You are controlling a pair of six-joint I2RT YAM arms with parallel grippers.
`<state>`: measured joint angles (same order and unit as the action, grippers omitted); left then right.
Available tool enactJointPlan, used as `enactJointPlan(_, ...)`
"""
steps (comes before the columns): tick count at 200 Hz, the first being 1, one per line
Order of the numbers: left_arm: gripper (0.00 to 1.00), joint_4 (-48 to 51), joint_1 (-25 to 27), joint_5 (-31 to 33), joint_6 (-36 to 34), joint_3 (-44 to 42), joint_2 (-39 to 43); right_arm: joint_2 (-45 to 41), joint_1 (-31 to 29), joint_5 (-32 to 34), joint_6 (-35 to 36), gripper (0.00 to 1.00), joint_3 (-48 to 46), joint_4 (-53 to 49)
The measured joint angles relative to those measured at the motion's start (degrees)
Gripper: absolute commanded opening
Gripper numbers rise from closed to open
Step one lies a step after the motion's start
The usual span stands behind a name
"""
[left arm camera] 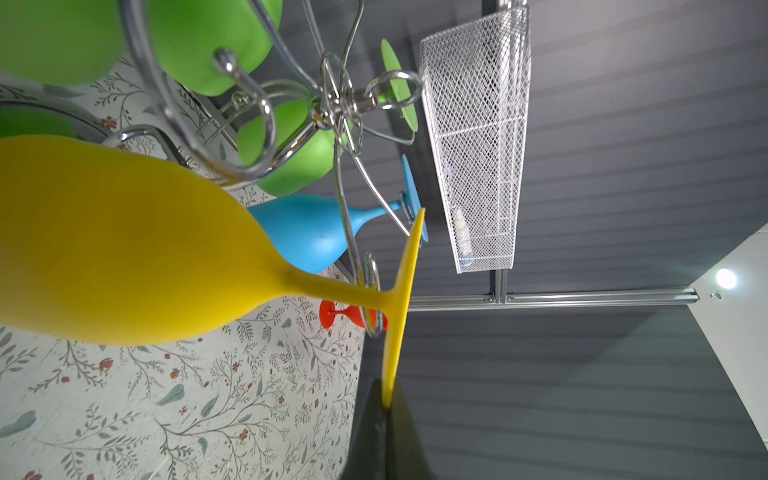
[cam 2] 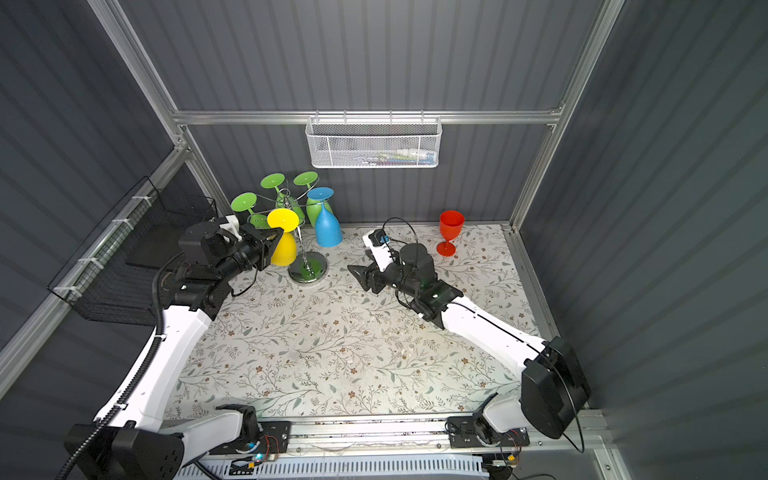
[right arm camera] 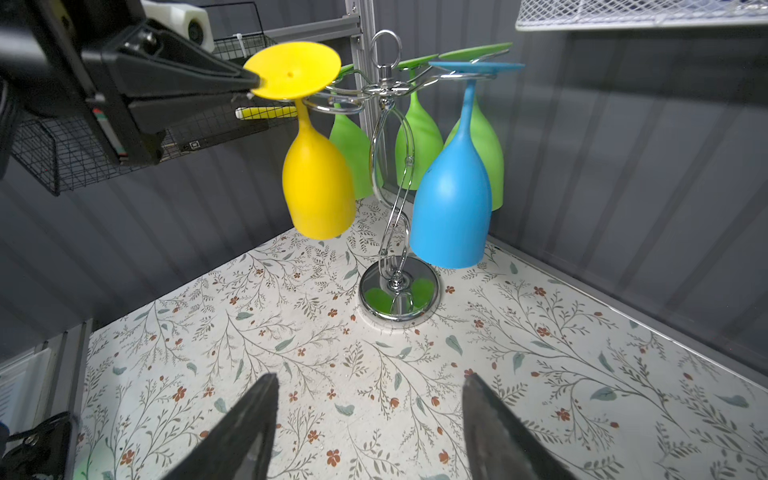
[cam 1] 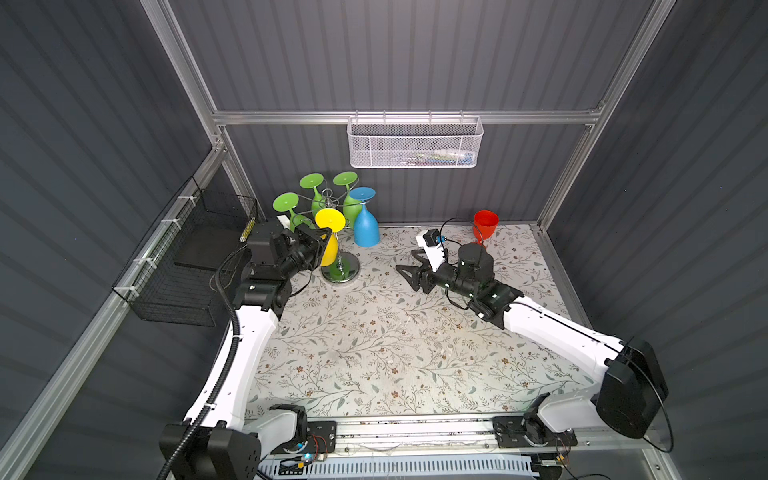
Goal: Take the wine glass off the wine glass rack
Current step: 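Pull the yellow glass off the rack with left gripper while right moves forward, then carry the yellow glass toward the right gripper while the right gripper approaches it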
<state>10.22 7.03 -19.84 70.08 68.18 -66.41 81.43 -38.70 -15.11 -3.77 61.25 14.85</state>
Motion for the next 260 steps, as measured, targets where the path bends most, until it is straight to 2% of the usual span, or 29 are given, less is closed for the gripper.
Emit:
enactJointPlan(81,0.03,-0.2,0.0,-6.9,-5.4,-0.8,3.0,1.2,0.0,6.8,-6.9,0.71,0.4,-4.2)
enactJointPlan(138,0.03,-2.6,0.2,-12.0,-7.7,-6.3,4.3,-1.7,0.8,13.5,-12.0,0.71,1.4,-11.8)
enactJointPlan(161,0.02,-2.6,2.0,-12.4,-9.6,-7.4,5.2,-3.8,2.2,15.1,-14.3,0.71,1.4,-14.2)
enactJointPlan(218,0.02,-3.0,16.3,-6.4,-18.0,-9.4,6.6,-9.4,7.7,16.2,-20.8,0.69,-1.9,-18.6)
enactJointPlan(260,0.00,-4.2,32.1,5.6,-26.8,-10.5,2.8,-13.9,13.8,14.1,-26.1,0.68,-5.3,-23.8)
